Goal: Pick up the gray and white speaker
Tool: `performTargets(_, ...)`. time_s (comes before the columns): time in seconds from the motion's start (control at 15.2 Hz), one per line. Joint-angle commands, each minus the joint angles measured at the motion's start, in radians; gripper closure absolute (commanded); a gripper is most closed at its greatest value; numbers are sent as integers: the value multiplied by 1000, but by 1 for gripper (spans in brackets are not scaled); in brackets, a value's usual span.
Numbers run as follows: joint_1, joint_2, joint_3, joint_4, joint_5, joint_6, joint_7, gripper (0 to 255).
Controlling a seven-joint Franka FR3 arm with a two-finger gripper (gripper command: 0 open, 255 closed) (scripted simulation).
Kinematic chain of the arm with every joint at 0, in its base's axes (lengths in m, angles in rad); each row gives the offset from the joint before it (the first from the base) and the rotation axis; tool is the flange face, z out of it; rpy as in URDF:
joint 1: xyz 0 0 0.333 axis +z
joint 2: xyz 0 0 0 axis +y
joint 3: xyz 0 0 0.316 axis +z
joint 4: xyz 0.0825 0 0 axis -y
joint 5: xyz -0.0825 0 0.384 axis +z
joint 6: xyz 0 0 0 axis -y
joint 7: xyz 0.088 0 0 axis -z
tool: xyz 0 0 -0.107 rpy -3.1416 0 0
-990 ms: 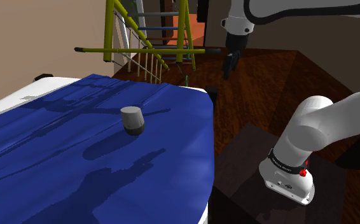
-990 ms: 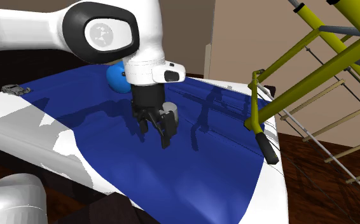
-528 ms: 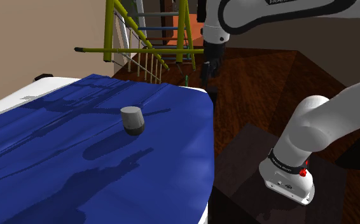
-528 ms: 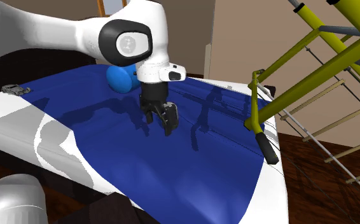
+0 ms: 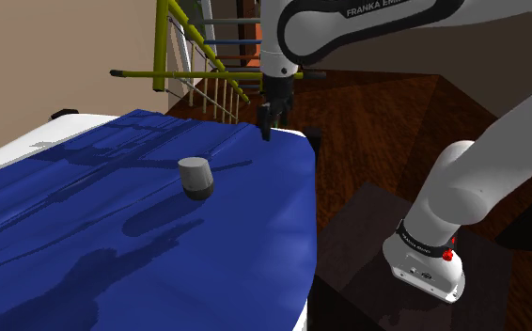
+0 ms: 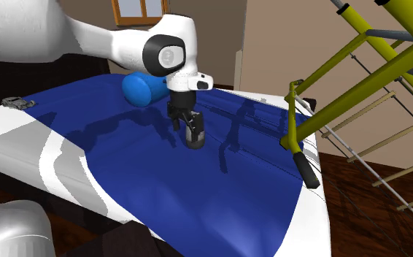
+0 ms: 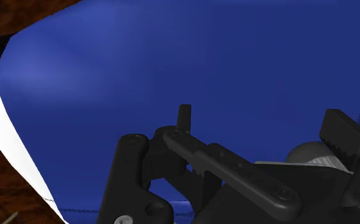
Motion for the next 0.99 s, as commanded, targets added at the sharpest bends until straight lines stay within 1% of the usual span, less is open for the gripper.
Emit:
performTargets(0.0, 8, 65, 28, 42, 3, 26, 39, 0)
performTargets(0.26, 23, 202, 73, 149, -11, 61, 112, 0)
performTargets(0.53, 44, 345, 110, 275, -43, 81, 187, 0)
performTargets(0.92, 100, 574, 142, 509, -113, 77, 296, 0)
